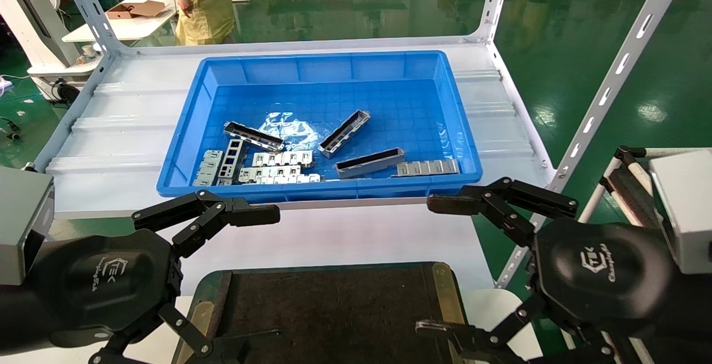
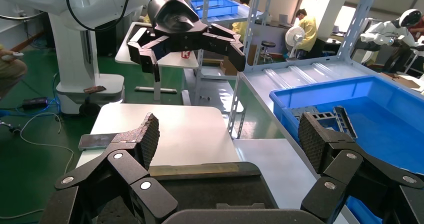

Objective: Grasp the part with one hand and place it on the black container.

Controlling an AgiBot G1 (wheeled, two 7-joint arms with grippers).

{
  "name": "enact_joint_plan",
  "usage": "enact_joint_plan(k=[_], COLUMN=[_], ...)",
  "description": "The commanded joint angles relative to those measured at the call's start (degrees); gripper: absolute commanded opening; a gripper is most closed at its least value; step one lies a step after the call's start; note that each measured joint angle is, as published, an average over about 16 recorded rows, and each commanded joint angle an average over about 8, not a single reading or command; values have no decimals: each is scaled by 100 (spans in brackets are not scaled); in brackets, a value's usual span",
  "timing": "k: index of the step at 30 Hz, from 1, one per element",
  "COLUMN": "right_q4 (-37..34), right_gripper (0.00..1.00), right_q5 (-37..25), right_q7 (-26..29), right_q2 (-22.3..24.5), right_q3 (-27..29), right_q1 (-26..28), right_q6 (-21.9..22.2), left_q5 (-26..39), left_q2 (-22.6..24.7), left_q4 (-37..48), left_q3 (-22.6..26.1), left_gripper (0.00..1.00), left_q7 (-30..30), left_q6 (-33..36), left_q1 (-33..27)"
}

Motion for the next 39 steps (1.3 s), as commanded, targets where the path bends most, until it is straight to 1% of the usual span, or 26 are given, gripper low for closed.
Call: enact_joint_plan(k=[1, 39], right_q4=[1, -4], right_gripper=[100, 100], right_q5=[-2, -10], right_q7=[1, 0], right_q2=[-1, -1], right_q3=[2, 3], right_q1=[-1, 0], right_q6=[-1, -7], left_q5=[0, -1], left_q2=[0, 1], left_q4=[0, 4], left_q3=[0, 1], left_gripper=[100, 100], left_q7=[0, 0], left_q6=[0, -2], left_q1=[0, -1])
